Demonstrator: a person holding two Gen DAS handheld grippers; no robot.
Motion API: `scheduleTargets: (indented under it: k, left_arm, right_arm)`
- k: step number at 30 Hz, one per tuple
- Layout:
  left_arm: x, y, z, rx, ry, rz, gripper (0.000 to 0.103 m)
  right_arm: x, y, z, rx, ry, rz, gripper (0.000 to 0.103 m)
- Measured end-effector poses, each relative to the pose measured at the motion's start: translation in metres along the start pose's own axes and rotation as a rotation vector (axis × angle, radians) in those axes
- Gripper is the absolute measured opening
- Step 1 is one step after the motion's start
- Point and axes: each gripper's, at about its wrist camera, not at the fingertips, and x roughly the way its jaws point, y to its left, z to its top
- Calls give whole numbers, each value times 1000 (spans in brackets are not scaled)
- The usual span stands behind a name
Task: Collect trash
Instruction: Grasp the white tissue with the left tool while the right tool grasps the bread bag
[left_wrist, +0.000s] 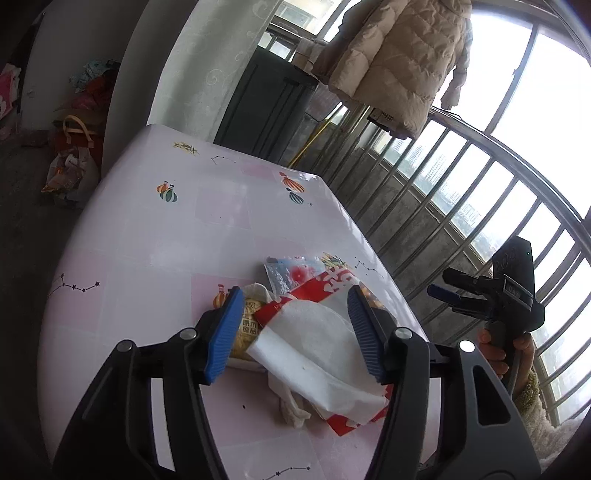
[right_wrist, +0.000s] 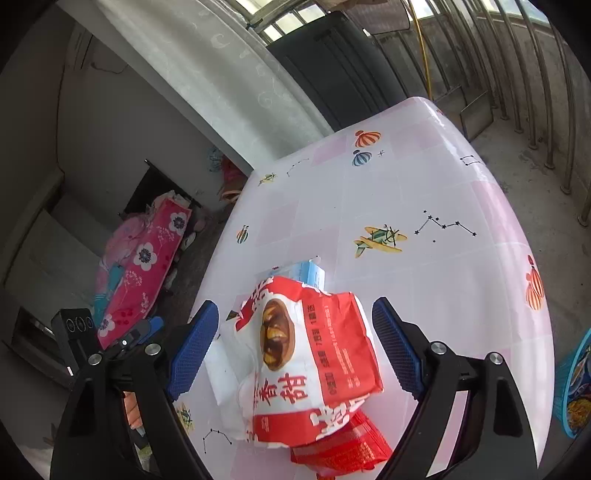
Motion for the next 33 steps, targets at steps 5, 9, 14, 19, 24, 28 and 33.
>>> scheduleTargets:
  k: [5,9,14,19,24,28,33]
  left_arm:
    - [9,-20,-34,14,87,-16,56]
    - [32,-22,-51,5,145,41,56]
    - [49,-20,-53,34,143,143,56]
    - [62,-24,-55,94,158,212,44]
    - [66,-25,-56,154,169,245,25]
    - [58,-24,-54,158,146,240,12]
    - [40,-24,-46,151,89,197,2]
  right_arm:
    - [2,10,-27,-49,35,11,73]
    - [23,11,-29,-53,92,11,65]
    - [46,14,-26,-79,142,-14,63]
    - [63,15,-27,-115,192,-41,54]
    - [68,18,-29,-161,207,-70,44]
    - [64,25,-29,-198,200,-71,30]
    - [63,25,-26,-191,206,-55,8]
